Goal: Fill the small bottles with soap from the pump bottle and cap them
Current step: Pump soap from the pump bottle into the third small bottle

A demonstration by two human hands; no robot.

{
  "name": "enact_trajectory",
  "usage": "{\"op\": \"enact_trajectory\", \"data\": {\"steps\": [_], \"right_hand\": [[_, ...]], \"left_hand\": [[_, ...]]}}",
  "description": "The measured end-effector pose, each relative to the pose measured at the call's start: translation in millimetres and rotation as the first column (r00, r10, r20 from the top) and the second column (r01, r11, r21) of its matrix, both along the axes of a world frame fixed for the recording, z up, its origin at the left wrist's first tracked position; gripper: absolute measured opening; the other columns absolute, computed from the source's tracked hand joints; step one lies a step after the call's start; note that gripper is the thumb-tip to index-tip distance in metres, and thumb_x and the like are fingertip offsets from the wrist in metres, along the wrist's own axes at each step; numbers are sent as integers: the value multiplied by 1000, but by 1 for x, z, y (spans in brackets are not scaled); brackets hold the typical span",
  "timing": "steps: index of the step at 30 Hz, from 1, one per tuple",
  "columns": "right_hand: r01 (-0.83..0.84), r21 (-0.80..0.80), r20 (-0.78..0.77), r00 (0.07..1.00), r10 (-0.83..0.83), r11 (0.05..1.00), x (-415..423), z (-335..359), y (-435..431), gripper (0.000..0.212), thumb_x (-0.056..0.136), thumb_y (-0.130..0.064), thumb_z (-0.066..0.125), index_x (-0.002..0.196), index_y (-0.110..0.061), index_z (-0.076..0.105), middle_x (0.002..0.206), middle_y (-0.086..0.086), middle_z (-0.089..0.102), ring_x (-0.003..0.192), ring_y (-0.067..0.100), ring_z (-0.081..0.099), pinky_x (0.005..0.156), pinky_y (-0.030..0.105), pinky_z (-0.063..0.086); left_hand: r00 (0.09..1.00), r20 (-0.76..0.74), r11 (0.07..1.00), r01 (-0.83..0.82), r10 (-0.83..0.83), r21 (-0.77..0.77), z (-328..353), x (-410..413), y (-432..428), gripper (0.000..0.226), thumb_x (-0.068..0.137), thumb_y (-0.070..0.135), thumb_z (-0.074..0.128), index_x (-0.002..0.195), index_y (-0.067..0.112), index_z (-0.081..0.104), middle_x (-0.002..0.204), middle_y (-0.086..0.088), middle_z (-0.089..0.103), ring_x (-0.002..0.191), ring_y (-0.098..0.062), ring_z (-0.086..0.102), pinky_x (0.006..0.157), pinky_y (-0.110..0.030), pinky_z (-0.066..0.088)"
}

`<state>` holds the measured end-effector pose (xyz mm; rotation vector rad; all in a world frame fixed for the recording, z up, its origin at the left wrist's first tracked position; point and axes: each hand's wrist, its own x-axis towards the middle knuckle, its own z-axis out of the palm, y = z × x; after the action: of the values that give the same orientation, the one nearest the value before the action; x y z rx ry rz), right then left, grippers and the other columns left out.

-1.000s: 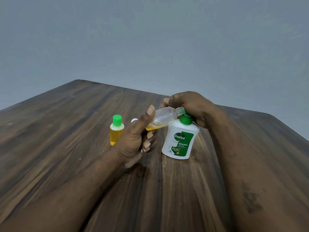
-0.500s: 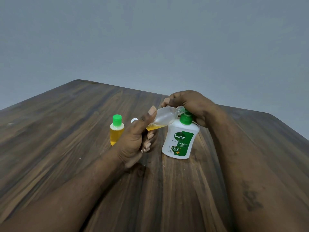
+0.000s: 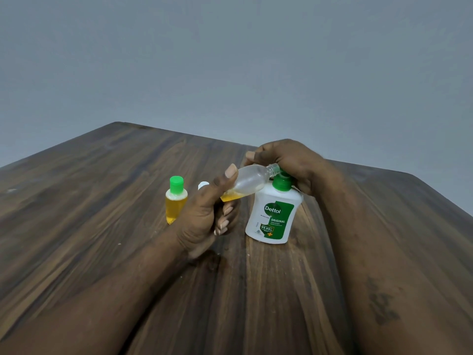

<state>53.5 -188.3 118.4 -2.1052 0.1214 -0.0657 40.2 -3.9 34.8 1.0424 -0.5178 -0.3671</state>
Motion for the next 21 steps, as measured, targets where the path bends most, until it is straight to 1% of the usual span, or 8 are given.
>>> {"op": "enact_trajectory", "data": {"steps": [3,5,7,9,11,14,17,21], "right_hand": [[5,-47,78,997,-1,999,0,5,-1,25,93,-37,75,88,-14,82,96,4,79,93,30,69,98,56,54],[11,-63,151,988,-2,998,-3,11,-1,25,95,-36,73,93,-12,81,72,-12,73,77,15,61,79,43,53],[4,-75,198,980,11,997,-5,14,-1,24,98,-33,70,97,-10,78,58,-20,65,70,8,54,73,30,43],[-13,-74,188,982,27,997,-6,12,2,23,98,-32,70,96,-10,78,62,-18,68,74,11,57,75,34,47],[-16,-34,119,993,20,999,-4,6,3,24,95,-30,73,93,-7,79,86,1,78,86,23,65,90,50,54],[41,49,19,999,-42,998,-3,-2,3,17,91,-25,77,80,-12,82,106,15,78,100,37,70,104,56,52],[21,-3,40,999,-21,1000,1,-1,0,21,89,-34,78,79,-16,83,103,11,79,110,43,69,105,59,53],[21,-82,168,986,-7,996,-3,12,0,28,92,-38,76,93,-11,80,72,-8,71,77,16,63,77,35,51]], "left_hand": [[1000,9,1000,-18,18,9,0,0,0,42,88,53,58,76,14,46,45,12,53,37,-2,50,40,-12,39],[999,12,999,-33,33,13,-1,1,-1,46,93,53,60,74,14,45,44,12,50,36,-3,46,40,-13,37],[999,7,999,-31,31,14,-3,2,-1,45,91,55,61,75,16,46,45,13,51,37,-2,47,40,-12,37],[1000,4,1000,-20,20,11,-2,2,0,39,87,57,59,78,20,49,48,16,54,39,0,51,41,-10,39],[1000,-2,1000,-13,13,-3,-1,0,2,34,82,54,55,78,21,49,48,16,54,39,0,51,41,-10,38],[1000,-2,1000,-16,16,-17,2,-3,4,36,80,54,56,75,20,46,44,15,49,35,-1,45,39,-11,35],[1000,-5,1000,-28,28,-10,4,-6,4,48,90,55,66,70,18,43,41,13,43,31,-3,37,36,-13,31],[1000,4,1000,-27,27,-13,5,-6,2,42,81,52,56,66,15,41,39,10,40,30,-4,35,35,-14,30]]}}
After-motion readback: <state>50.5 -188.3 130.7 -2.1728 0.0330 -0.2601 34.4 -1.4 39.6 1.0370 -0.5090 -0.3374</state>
